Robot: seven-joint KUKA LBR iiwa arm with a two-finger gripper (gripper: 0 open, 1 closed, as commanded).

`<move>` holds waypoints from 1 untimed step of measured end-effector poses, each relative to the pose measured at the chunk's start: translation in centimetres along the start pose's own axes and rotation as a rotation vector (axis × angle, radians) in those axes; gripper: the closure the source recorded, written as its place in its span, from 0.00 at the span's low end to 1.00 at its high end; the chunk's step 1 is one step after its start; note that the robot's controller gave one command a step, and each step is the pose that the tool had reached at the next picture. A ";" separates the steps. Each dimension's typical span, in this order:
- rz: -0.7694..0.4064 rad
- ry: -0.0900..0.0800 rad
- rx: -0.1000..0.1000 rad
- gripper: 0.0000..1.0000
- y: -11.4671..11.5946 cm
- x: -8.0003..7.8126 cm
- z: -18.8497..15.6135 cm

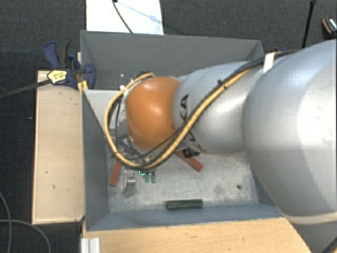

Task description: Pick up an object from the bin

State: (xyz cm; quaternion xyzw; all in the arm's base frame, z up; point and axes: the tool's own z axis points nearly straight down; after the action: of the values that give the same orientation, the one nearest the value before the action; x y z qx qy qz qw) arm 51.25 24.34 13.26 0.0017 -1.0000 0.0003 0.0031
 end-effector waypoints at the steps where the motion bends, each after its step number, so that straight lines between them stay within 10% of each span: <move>1: -0.079 -0.003 0.005 0.00 -9.0 -4.8 6.5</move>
Offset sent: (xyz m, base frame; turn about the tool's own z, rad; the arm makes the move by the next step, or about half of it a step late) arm 0.0466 -0.0827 -0.0626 -0.0867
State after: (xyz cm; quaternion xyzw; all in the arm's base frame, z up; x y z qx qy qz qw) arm 56.04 15.38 6.70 0.0411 -0.9992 0.0028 0.0017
